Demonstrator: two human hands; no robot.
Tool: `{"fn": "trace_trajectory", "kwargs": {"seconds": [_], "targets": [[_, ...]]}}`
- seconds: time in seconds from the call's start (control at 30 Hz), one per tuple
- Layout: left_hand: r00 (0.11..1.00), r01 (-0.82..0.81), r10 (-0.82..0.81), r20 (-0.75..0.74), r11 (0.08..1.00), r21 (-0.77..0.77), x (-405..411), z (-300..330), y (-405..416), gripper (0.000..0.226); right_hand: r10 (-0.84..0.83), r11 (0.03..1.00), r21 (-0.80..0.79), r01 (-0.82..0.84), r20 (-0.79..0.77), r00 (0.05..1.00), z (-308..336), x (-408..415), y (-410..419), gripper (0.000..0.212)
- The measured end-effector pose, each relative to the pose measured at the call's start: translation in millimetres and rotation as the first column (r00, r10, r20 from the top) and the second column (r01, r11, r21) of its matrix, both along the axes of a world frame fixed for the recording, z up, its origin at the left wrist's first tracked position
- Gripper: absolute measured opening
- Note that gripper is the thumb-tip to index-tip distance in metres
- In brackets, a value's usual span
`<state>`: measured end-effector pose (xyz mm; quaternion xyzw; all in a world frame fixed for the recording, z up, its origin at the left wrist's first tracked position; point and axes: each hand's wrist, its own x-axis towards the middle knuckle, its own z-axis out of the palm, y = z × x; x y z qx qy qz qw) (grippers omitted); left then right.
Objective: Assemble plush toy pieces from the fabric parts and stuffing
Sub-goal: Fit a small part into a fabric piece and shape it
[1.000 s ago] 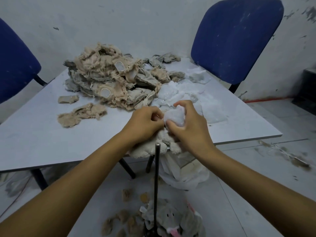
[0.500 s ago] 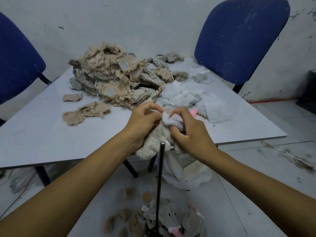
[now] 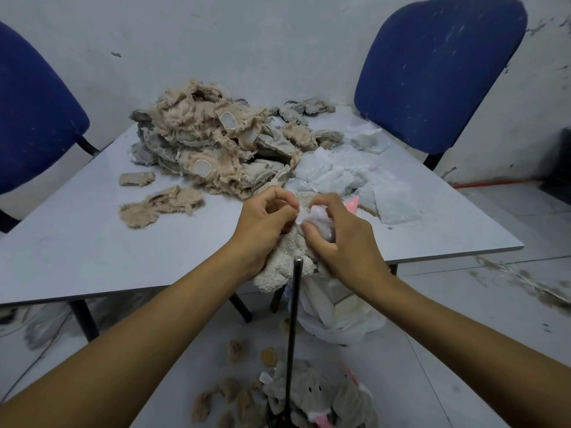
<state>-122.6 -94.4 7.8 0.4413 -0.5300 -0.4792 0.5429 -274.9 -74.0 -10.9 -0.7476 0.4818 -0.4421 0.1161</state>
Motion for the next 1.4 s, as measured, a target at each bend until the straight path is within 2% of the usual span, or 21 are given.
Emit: {"fn": "trace_trajectory", "kwargs": {"seconds": [0.1,0.23,0.3,0.43,0.67,0.8,0.97,1.07,1.17,1.23,1.33,1.4], "targets": [[1.0,-0.001,0.001,0.01,1.0,0.0,0,-1,0,0.027,0.056,0.998,-0.018,-0.056,0.034,0.998,-1,-4,1,0.013],[1.0,-0.004,0.004,0.013,1.0,-0.009,1,-1,-1,0.027,0.061,0.997,-0.045,-0.061,-0.006,0.998,-4,-4,3,0.01],[1.0,0.0,0.0,0.005,1.0,-0.018,0,-1,0,0.027,0.035,0.998,-0.061,-0.036,-0.022,0.999,-4,-1,2,0.012],[0.999,0.012,-0.011,0.032,0.999,-0.044,-2,-1,2,0.027,-0.089,0.991,-0.095,0.093,0.05,0.995,0,-1,-2,0.016],[0.999,-0.015,0.017,0.034,0.998,-0.058,-1,-2,3,0.025,-0.04,0.996,-0.079,0.035,-0.063,0.997,-7,0,0,0.016],[1.0,-0.011,0.013,0.024,0.998,-0.055,-2,-1,2,0.023,-0.087,0.994,-0.074,0.078,-0.127,0.988,-7,3,-1,0.018],[1.0,-0.014,0.015,0.013,0.999,-0.046,-3,-1,3,0.026,-0.097,0.991,-0.085,0.1,0.042,0.994,-3,0,-1,0.023],[1.0,-0.018,0.019,0.022,0.999,-0.051,-2,-2,3,0.024,-0.048,0.996,-0.076,0.044,-0.045,0.998,-2,0,0,0.018],[0.999,-0.041,0.043,0.029,0.998,-0.056,-1,-2,3,0.024,0.01,0.999,-0.048,-0.019,-0.18,0.984,-1,-1,0,0.021],[0.998,-0.051,0.053,0.035,0.997,-0.063,-1,-3,2,0.025,0.051,0.998,-0.022,-0.057,-0.199,0.979,-3,-4,0,0.026],[0.997,-0.068,0.071,0.041,0.996,-0.066,-2,-4,1,0.026,0.067,0.998,-0.01,-0.068,-0.081,0.995,-5,-9,2,0.033],[0.996,-0.07,0.074,0.054,0.995,-0.071,-3,-5,0,0.026,0.035,0.999,-0.022,-0.035,-0.017,0.999,-4,-10,2,0.028]]}}
